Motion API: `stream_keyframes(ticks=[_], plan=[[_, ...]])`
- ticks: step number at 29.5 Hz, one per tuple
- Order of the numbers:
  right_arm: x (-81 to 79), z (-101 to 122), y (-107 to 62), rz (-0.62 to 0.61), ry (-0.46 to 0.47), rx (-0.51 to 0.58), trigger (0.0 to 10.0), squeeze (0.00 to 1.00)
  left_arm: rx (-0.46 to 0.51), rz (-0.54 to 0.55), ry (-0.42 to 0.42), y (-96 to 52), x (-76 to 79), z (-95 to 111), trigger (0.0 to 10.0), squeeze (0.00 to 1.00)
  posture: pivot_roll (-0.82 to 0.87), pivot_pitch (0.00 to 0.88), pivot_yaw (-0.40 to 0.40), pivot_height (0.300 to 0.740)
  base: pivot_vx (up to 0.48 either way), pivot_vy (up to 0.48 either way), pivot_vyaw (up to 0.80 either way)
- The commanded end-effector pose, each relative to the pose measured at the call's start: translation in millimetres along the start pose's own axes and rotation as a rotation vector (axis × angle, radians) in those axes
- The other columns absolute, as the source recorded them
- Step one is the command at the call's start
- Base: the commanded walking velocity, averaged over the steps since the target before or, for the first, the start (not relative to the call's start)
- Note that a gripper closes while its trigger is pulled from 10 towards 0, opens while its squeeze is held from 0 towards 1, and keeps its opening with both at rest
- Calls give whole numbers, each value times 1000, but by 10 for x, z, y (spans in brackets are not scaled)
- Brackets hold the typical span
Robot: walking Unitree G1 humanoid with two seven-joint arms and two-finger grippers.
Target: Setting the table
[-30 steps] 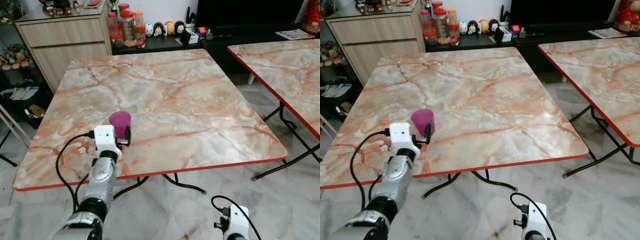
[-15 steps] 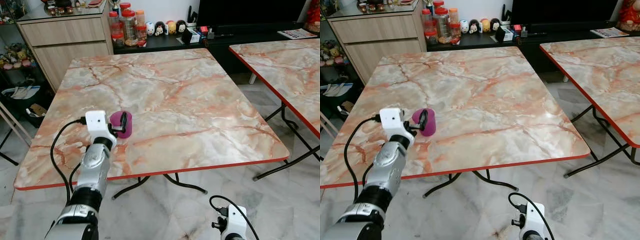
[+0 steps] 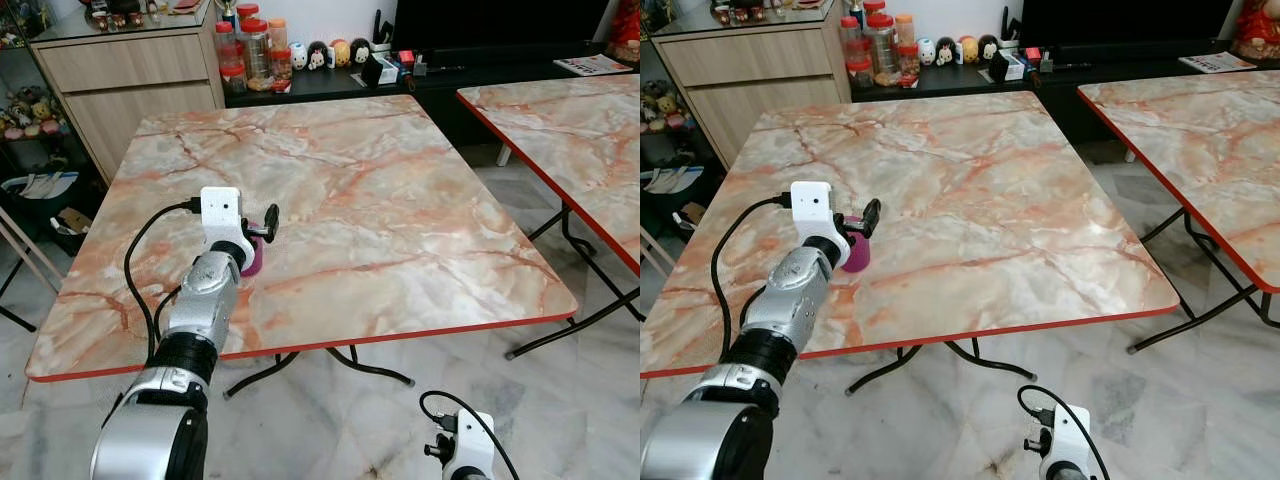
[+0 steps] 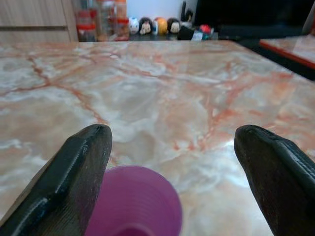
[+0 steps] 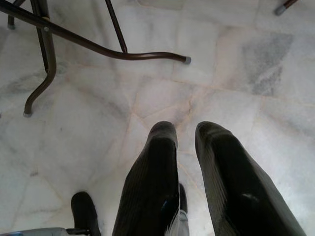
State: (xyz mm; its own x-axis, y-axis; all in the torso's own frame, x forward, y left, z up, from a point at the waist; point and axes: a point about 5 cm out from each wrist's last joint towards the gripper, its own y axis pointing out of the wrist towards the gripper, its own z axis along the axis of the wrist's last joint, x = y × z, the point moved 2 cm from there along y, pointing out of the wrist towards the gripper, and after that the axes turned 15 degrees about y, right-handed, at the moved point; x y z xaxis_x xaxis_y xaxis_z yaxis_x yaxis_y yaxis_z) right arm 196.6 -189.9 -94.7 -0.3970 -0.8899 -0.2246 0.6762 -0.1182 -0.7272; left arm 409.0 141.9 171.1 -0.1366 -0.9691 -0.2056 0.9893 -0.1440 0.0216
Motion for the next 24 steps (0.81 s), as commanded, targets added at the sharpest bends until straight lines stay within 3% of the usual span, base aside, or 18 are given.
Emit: stream_keyframes(ticks=[1, 9, 24], plan=[[-8, -3, 2, -4, 3, -3, 10000, 0, -29, -40, 45, 47, -35, 95, 10000, 0, -21, 0, 36, 740, 0, 0, 0], [-40, -30, 2, 1, 3, -15, 10000, 0, -37, -43, 79, 88, -126, 208, 10000, 0, 2, 0, 37, 740, 0, 0, 0], [-31, -17, 7, -1, -3, -17, 10000, 0, -117, 47, 114, 146, -440, 254, 10000, 0, 5, 0, 30, 740, 0, 0, 0]])
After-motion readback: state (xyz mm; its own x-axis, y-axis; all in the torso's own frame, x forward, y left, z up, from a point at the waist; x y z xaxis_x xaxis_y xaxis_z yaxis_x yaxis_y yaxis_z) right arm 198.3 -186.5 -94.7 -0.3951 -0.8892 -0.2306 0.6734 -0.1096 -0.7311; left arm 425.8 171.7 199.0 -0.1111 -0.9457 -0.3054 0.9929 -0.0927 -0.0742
